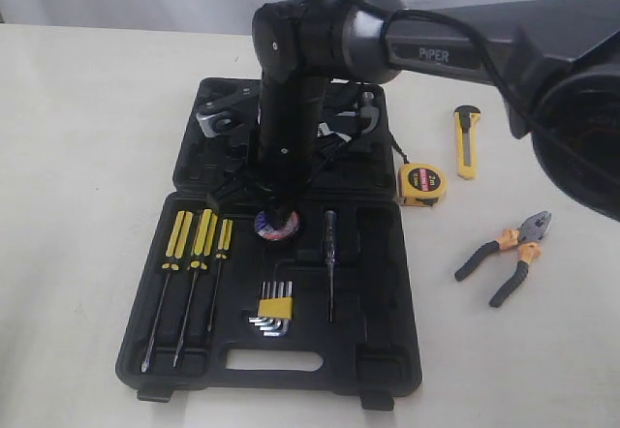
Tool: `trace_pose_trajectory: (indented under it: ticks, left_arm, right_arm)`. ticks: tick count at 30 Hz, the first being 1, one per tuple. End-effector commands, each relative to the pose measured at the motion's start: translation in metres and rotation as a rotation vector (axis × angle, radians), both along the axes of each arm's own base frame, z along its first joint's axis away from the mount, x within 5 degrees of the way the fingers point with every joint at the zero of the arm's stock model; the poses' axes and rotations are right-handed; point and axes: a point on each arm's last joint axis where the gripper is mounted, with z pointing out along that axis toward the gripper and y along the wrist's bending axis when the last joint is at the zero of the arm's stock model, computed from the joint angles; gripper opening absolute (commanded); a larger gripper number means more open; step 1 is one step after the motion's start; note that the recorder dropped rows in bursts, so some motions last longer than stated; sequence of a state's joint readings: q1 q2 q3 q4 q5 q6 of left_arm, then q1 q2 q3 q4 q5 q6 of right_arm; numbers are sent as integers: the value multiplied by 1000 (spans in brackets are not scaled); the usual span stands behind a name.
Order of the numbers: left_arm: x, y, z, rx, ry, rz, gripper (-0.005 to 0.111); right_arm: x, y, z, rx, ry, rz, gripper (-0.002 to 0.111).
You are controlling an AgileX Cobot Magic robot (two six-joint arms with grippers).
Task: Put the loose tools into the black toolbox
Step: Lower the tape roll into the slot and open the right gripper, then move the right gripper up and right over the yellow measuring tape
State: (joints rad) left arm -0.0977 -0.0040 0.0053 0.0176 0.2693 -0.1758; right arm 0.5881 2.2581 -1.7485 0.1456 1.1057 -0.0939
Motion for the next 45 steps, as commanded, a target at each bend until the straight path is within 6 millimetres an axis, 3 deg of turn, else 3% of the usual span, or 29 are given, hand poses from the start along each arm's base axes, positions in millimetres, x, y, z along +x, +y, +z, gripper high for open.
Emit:
trace_pose_trajectory:
  ticks: [1,10,19,23,26,29,35,37,41,45]
  left_arm:
    - [0,0,1,4,-1,-5,0]
    - [0,0,1,4,-1,-5,0]
    - [0,0,1,4,-1,-5,0]
    - [0,0,1,4,-1,-5,0]
    - [0,0,1,4,-1,-5,0]
    - [0,0,1,4,-1,-5,0]
    - [0,0,1,4,-1,-5,0]
    - [0,0,1,4,-1,-5,0]
    - [0,0,1,4,-1,-5,0]
    - [0,0,1,4,-1,-5,0]
  right_arm:
    - [3,-2,-1,-12,-13,9,-1]
    - [0,-4,32,17,-70,14,-1]
    - [-2,-1,1,-6,37,-4,-1]
    - [-4,-2,30,32,-14,-3,-1]
    - [-12,-7,69,72,-61,-4,-1]
    - [-17,-22,104,91,-92,-18,-1]
    - [-15,-84,170,157,-233,-166,-1]
    - [-23,-111,174,135,-230,-222,-1]
    - [-40,-151,158,107,-189,-354,-1]
    - [-50,-179,122,77,-146,-471,-1]
